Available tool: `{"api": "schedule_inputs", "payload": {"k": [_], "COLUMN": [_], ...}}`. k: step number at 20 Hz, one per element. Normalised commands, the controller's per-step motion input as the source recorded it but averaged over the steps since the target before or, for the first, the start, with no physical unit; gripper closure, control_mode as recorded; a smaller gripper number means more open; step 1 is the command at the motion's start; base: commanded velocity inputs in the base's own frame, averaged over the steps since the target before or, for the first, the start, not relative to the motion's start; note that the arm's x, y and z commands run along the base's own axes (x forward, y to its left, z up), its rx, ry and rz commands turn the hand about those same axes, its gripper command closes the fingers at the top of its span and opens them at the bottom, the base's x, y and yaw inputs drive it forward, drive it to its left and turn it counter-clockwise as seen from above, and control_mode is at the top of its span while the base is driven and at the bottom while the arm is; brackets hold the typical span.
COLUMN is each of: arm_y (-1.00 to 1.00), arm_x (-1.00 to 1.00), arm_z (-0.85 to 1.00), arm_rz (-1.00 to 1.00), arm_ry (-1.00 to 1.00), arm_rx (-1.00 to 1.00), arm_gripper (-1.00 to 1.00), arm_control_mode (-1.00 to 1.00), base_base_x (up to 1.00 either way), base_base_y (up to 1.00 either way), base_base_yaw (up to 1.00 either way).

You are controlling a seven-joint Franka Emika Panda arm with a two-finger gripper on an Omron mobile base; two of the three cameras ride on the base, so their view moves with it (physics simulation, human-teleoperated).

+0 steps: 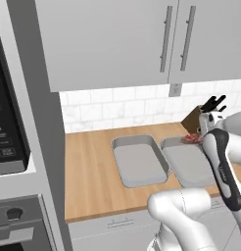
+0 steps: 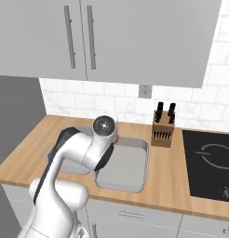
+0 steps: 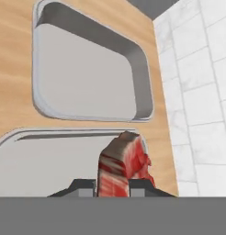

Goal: Place one lime and one steak in each tupperware on the nearby counter, to pack two identical lunches.

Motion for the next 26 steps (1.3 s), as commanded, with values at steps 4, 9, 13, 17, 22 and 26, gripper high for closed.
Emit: {"api": "schedule_inputs", "payload": {"k": [4, 9, 13, 17, 22, 26], "arm_y": [-0.84, -0.34, -0.04, -0.16, -0.28, -0.27], "arm_x": [0.25, 0.52, 0.73, 0.51, 0.43, 0.47], "arm_z": [-0.42, -0.40, -0.41, -0.34, -0.30, -0.26], "arm_rz": [-0.20, -0.03, 0.06, 0.05, 0.03, 0.06], "arm_ry": [0.00, 0.00, 0.00, 0.08, 0.13, 0.06], "arm_rx": [-0.03, 0.00, 0.00, 0.00, 0.00, 0.00], "arm_gripper": [1.00, 1.00, 1.00, 1.00, -1.00, -1.00], "arm_control_mode": [-1.00, -1.00, -1.00, -1.00, -1.00, -1.00], "base_base_x": [0.00, 0.00, 0.00, 0.00, 0.00, 0.00], "base_base_y": [0.00, 0.00, 0.00, 0.00, 0.00, 0.00], "base_base_yaw": [0.00, 0.00, 0.00, 0.00, 0.00, 0.00]}}
